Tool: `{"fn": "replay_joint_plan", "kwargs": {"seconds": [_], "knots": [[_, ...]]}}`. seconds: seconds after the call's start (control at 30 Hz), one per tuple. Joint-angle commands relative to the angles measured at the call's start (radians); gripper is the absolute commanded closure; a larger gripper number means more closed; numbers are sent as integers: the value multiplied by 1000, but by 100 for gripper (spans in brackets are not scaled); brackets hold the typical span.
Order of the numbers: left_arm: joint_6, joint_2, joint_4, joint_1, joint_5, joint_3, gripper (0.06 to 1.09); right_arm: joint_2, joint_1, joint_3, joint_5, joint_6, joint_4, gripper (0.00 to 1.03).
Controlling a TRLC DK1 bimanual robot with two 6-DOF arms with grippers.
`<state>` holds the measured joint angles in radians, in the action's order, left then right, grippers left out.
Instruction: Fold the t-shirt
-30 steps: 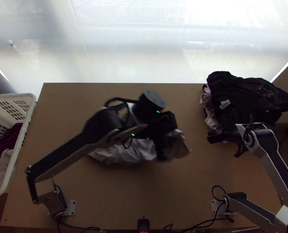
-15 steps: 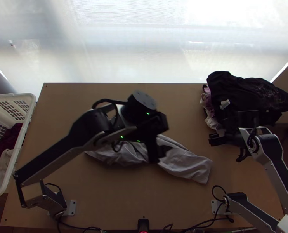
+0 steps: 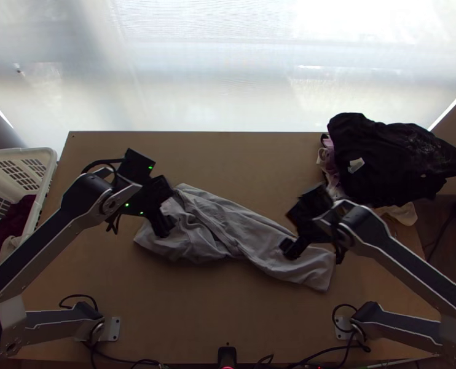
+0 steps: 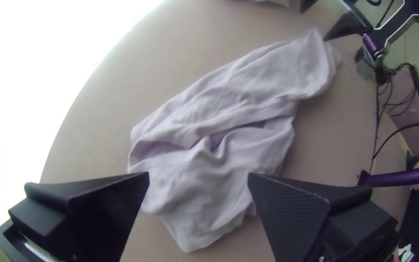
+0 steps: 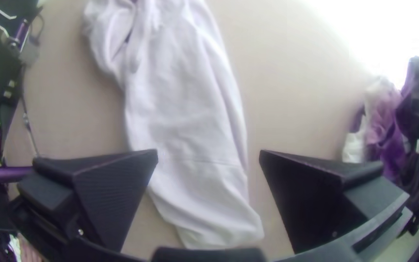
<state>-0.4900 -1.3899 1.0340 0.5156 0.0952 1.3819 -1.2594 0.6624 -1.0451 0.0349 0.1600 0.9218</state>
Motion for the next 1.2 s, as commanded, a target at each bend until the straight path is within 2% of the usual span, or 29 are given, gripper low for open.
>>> {"fn": "replay_joint_plan", "kwargs": {"seconds": [0.0,0.3,0.6,0.67,0.9,1.07,1.17], "knots": [[-30,114,-52,-117,-55,-202,10,-169,235,-87,-1,-11,-6,5],[-16,167,-48,-177,-55,-205,10,-337,394,-145,10,-8,2,7],[-16,204,-38,-212,-72,-222,10,-416,353,-168,8,-2,-58,10],[-16,219,-38,-212,-77,-236,10,-425,336,-190,7,0,-69,16],[-9,249,-38,-210,-77,-274,10,-479,287,-204,-6,16,-123,16],[-5,265,-37,-212,-77,-284,10,-503,281,-188,-4,26,-158,24],[-5,275,-37,-210,-77,-300,10,-502,284,-185,-6,33,-186,37]]}}
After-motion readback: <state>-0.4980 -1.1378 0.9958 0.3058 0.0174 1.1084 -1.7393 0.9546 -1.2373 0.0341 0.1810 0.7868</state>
